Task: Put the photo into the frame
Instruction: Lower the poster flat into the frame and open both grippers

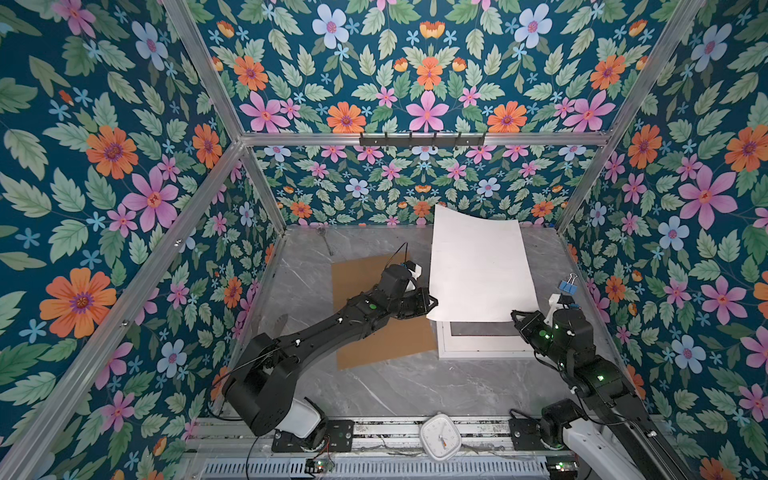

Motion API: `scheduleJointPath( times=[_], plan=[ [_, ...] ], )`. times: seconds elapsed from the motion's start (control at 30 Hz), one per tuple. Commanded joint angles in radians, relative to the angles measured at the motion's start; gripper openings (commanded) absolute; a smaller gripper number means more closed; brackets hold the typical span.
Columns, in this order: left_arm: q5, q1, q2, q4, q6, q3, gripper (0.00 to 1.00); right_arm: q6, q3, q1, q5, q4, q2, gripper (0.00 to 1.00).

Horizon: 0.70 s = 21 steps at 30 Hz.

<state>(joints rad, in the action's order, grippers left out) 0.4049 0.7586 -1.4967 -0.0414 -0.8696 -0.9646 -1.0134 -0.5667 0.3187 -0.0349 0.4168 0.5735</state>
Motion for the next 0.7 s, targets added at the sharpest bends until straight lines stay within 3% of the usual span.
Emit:
scheduleJointPath(
  times=[0.0,0.27,0.67],
  plan=[
    [-0.042,0.015,-0.031,-0.116,-0.065,0.015,0.0,0.114,0.001,-0.007,-0.003,0.06,0.01,0.0],
    [-0.048,0.045,-0.131,-0.203,-0.181,0.054,0.0,0.247,-0.001,-0.031,-0.024,0.089,0.067,0.0],
    [-0.036,0.068,-0.216,-0.293,-0.273,0.102,0.0,0.298,0.037,-0.051,-0.042,0.112,0.11,0.02]
  ],
)
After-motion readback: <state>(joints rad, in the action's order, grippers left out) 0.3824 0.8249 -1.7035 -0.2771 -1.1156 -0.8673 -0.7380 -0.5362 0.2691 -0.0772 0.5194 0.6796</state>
